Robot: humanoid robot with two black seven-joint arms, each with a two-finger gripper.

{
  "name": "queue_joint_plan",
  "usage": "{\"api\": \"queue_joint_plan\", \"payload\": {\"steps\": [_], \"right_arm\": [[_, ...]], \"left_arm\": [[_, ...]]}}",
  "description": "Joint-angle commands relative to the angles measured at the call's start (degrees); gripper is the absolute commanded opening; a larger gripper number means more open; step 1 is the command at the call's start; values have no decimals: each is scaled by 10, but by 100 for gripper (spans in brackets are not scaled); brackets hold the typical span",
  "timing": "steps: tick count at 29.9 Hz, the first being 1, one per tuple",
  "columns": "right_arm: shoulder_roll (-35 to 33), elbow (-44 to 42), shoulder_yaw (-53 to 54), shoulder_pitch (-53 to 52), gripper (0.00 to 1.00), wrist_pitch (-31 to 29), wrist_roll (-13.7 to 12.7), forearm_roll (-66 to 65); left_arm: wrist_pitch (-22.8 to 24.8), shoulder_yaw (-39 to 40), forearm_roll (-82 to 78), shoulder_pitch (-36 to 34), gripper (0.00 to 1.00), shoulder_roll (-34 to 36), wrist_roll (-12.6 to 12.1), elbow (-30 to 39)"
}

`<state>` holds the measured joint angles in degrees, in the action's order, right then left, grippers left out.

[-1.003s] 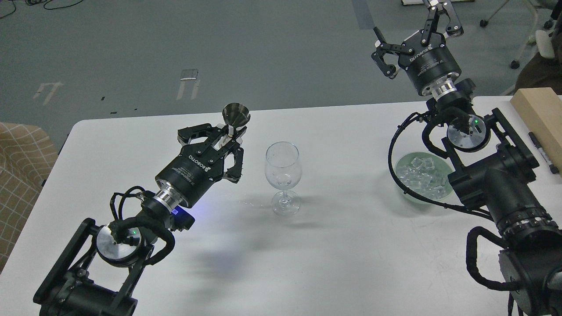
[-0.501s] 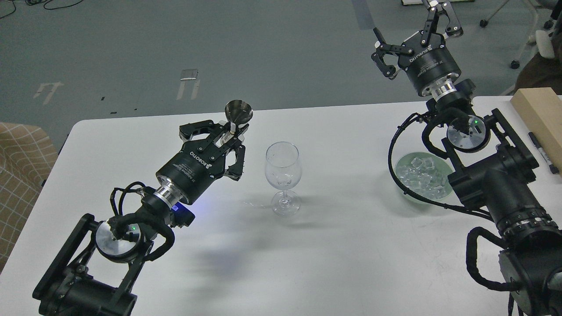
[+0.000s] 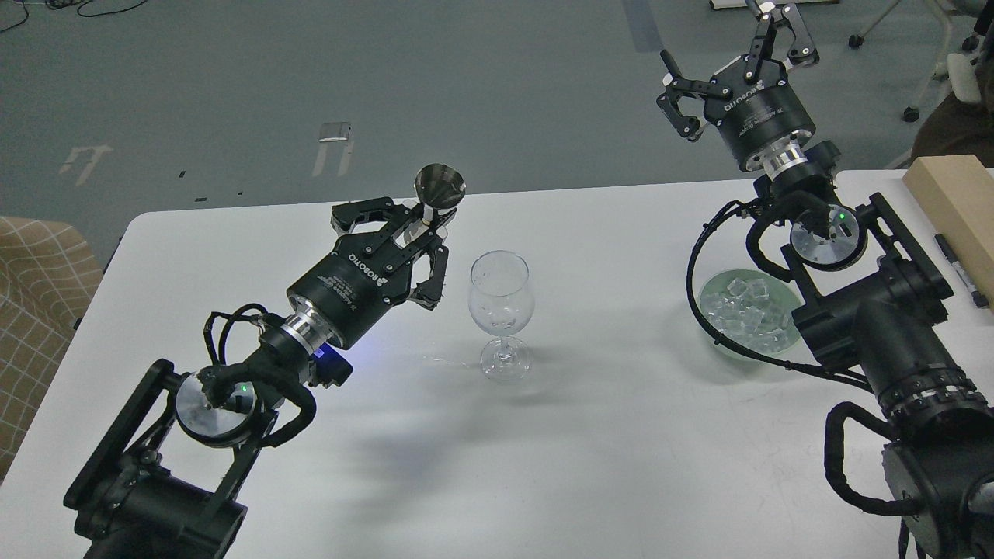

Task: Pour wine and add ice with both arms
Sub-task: 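Carry the jigger toward the wine glass with the left gripper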

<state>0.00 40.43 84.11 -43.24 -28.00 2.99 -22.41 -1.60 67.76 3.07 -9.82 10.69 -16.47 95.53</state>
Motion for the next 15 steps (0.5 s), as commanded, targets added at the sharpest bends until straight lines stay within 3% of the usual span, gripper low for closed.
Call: {"api": "queue_joint_plan", "payload": {"steps": [1, 15], "right_arm": [[0, 0, 0, 0, 100, 0, 0, 0], [0, 0, 1, 0, 100, 0, 0, 1]], "left_arm": [[-3, 0, 0, -7, 21, -1, -5, -1], [-3, -25, -24, -31, 21, 11, -6, -5]]}}
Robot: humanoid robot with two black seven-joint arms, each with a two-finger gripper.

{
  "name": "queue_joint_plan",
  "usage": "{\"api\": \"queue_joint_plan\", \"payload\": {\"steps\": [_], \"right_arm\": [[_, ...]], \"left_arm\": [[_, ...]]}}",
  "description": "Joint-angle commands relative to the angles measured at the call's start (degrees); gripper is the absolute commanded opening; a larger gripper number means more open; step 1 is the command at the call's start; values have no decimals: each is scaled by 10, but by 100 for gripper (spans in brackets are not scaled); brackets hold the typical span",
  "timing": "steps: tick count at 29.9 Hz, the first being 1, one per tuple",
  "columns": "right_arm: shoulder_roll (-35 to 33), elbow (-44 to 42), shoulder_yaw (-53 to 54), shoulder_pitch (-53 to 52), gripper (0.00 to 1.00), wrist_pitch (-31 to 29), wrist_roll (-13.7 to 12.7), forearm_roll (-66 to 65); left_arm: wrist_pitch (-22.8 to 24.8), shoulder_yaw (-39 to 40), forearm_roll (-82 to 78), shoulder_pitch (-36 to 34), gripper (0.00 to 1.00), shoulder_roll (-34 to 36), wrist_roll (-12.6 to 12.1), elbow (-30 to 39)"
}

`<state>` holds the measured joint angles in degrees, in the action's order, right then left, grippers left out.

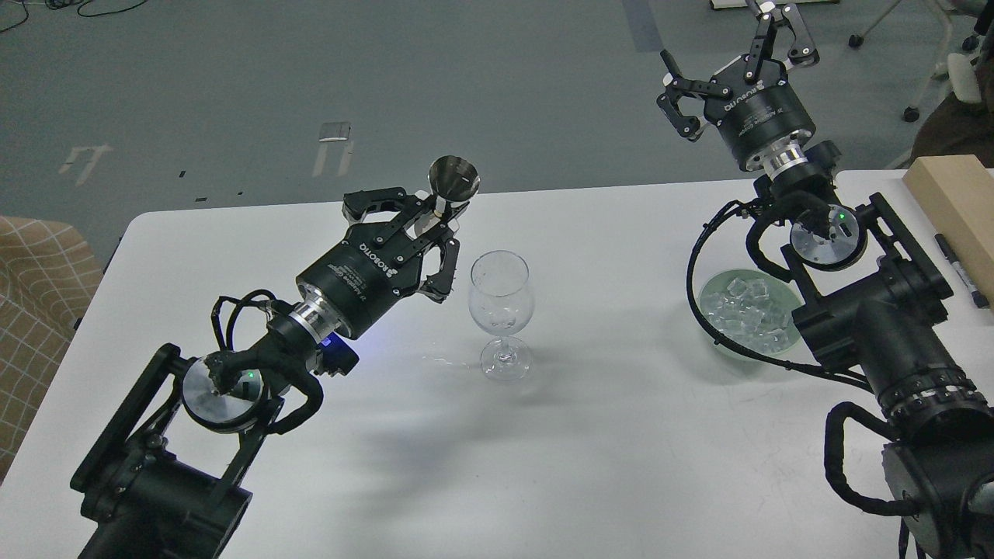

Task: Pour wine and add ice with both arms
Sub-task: 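Carry the jigger toward the wine glass with the left gripper, then tilt the jigger over the wine glass rim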

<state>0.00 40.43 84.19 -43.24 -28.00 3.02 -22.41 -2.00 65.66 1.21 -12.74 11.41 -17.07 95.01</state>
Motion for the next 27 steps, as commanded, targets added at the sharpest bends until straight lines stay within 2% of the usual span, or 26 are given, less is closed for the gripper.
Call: {"api": "queue_joint_plan", "payload": {"steps": [1, 27], "right_arm": [[0, 1, 0, 0, 100, 0, 0, 1], [0, 0, 0, -4, 100, 0, 0, 1]], "left_arm": [[2, -4, -6, -1, 21, 5, 0, 0], [2, -7, -67, -15, 20, 9, 1, 0]]}}
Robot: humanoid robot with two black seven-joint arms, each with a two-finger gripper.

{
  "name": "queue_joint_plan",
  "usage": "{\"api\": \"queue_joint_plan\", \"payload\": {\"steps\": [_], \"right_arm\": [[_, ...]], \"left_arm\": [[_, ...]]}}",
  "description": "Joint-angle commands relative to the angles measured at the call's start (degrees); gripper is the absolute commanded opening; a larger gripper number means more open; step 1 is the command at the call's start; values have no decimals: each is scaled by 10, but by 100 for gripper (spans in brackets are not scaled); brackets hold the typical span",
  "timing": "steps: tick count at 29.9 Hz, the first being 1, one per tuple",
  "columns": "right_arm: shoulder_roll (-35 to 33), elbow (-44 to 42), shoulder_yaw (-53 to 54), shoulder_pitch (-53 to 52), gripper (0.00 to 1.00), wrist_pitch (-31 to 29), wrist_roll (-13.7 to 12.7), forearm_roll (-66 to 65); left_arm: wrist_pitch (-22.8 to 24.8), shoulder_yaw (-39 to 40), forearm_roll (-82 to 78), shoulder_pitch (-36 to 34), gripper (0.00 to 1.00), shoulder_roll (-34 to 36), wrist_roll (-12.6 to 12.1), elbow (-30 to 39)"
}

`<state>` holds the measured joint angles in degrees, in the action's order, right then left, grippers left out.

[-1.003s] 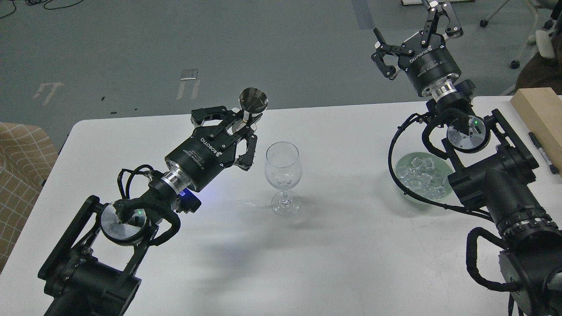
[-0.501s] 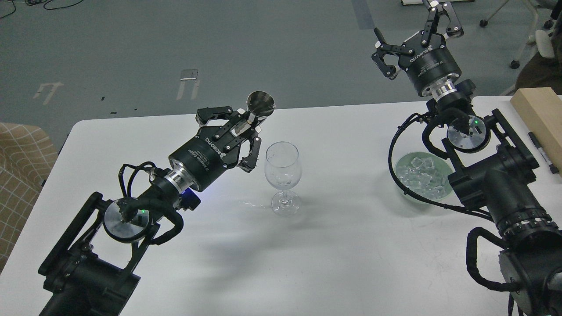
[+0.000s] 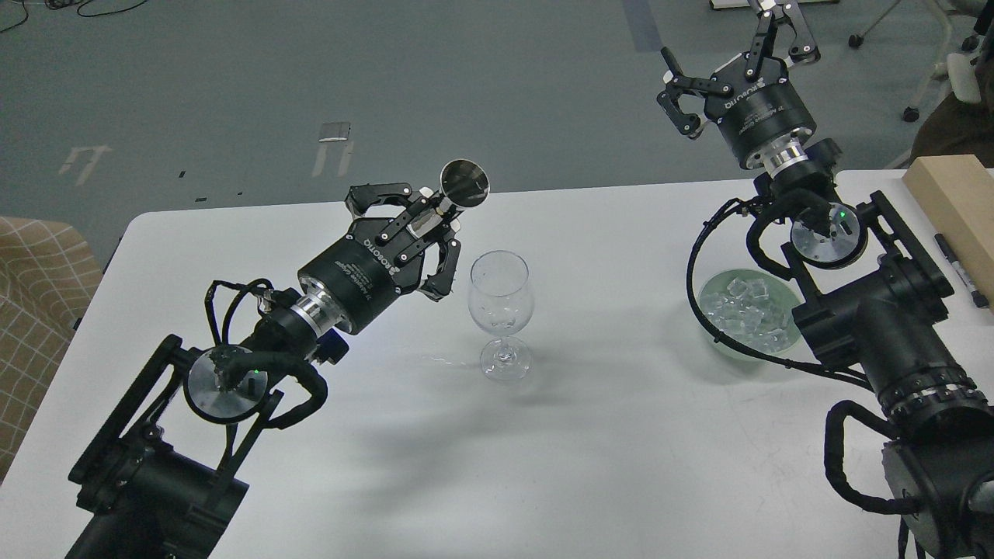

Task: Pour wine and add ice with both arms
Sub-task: 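Tilt the jigger over the wine glass rim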

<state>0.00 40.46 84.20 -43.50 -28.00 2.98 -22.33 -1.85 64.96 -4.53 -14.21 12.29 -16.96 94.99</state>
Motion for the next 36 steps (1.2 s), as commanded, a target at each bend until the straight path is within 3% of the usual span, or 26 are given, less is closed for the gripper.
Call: {"api": "queue_joint_plan", "payload": {"steps": [1, 36], "right_arm": [[0, 0, 0, -1, 100, 0, 0, 0], [0, 1, 2, -3, 100, 0, 0, 0]], "left_arm": [[1, 0, -14, 0, 20, 0, 0, 0], [5, -1, -77, -18, 20, 21, -4, 4]]}}
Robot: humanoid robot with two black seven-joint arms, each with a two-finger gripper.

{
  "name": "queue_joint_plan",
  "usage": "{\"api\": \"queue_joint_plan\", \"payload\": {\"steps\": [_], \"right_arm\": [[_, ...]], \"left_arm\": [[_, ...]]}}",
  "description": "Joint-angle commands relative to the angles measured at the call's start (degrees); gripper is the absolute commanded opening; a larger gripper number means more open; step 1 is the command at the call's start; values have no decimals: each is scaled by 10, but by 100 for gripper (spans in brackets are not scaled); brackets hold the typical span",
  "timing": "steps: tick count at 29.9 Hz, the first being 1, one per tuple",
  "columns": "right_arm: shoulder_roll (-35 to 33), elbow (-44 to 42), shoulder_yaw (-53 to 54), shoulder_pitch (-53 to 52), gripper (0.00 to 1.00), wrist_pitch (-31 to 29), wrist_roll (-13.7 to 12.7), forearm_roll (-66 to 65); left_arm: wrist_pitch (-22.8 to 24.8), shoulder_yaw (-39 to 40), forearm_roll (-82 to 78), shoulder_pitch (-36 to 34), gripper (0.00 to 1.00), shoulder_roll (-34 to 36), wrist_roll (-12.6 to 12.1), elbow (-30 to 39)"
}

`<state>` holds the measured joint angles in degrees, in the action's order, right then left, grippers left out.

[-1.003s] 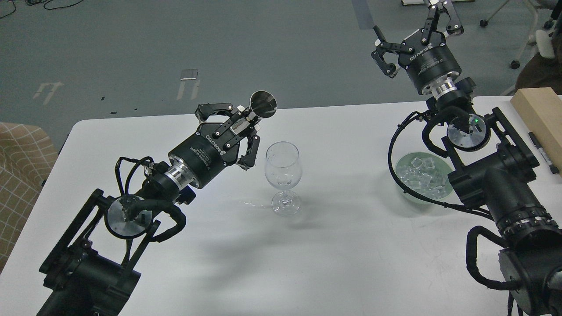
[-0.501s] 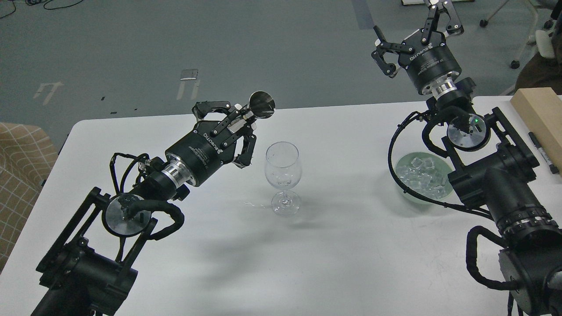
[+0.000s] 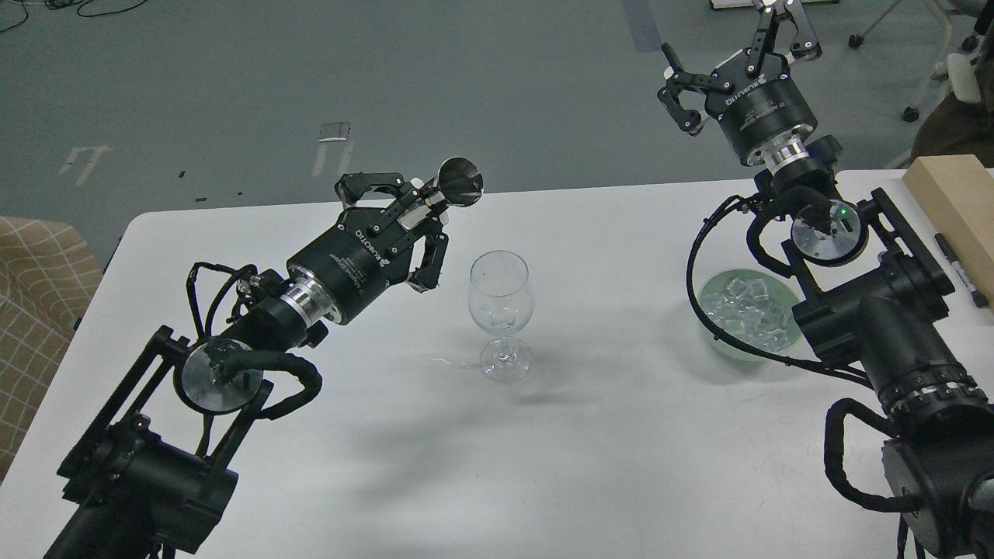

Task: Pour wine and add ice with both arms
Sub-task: 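Tilt the jigger over the wine glass rim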

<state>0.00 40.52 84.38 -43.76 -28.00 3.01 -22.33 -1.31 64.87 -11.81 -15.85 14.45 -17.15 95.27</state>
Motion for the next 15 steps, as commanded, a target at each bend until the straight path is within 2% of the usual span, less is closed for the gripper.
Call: {"api": "queue_joint_plan", "payload": {"steps": [1, 8, 15], "right_arm": [[0, 0, 0, 0, 100, 0, 0, 0], [0, 0, 0, 0, 100, 0, 0, 0], [0, -1, 1, -1, 100, 0, 0, 0]], "left_arm": [[0, 0, -4, -1, 20, -1, -2, 2], [-2, -40, -13, -19, 20, -3, -1, 1], [-2, -46, -22, -26, 20, -7, 0, 0]]}}
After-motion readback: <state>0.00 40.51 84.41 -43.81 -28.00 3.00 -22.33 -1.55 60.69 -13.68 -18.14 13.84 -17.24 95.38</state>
